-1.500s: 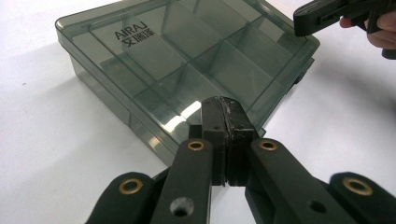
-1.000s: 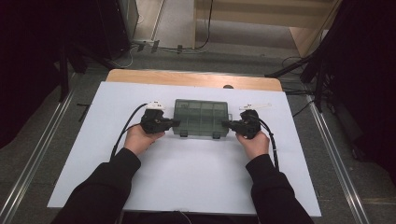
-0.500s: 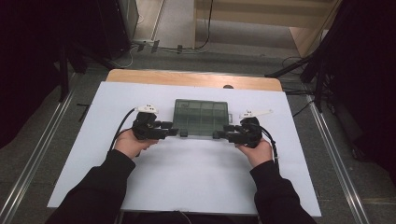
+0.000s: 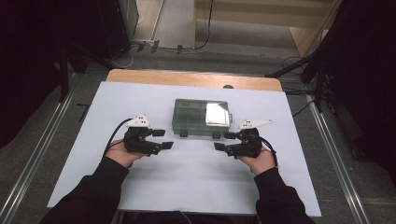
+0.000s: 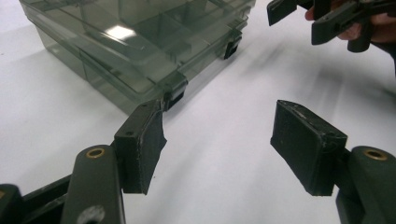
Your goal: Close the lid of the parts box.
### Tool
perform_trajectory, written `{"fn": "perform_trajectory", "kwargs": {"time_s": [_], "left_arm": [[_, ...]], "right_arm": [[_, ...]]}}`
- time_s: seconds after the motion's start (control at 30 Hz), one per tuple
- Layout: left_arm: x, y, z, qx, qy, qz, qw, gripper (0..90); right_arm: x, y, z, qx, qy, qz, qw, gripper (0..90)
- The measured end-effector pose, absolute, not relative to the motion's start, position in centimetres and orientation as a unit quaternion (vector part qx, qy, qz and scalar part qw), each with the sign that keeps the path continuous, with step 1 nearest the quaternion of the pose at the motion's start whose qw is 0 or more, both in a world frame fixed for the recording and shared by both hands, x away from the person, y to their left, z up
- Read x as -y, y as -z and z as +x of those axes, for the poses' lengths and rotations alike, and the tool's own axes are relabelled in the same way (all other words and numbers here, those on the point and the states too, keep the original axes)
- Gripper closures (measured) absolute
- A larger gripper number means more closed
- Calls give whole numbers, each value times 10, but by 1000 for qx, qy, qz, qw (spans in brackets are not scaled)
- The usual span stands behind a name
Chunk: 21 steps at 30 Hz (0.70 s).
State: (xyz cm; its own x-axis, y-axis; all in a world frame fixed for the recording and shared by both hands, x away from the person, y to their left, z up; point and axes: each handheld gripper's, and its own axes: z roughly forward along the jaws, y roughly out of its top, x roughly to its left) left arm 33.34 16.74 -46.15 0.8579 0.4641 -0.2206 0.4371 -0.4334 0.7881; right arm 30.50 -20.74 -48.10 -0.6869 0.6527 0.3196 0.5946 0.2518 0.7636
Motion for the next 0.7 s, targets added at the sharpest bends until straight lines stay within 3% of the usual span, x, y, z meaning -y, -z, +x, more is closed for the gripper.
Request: {"fn": "perform_trajectory", "kwargs": {"time_s": [0.7], "left_arm": [[-200,473,299,-260,-30,853,452,333]], "right_arm": [[215,493,271,-800,-453,393,32,235]]}}
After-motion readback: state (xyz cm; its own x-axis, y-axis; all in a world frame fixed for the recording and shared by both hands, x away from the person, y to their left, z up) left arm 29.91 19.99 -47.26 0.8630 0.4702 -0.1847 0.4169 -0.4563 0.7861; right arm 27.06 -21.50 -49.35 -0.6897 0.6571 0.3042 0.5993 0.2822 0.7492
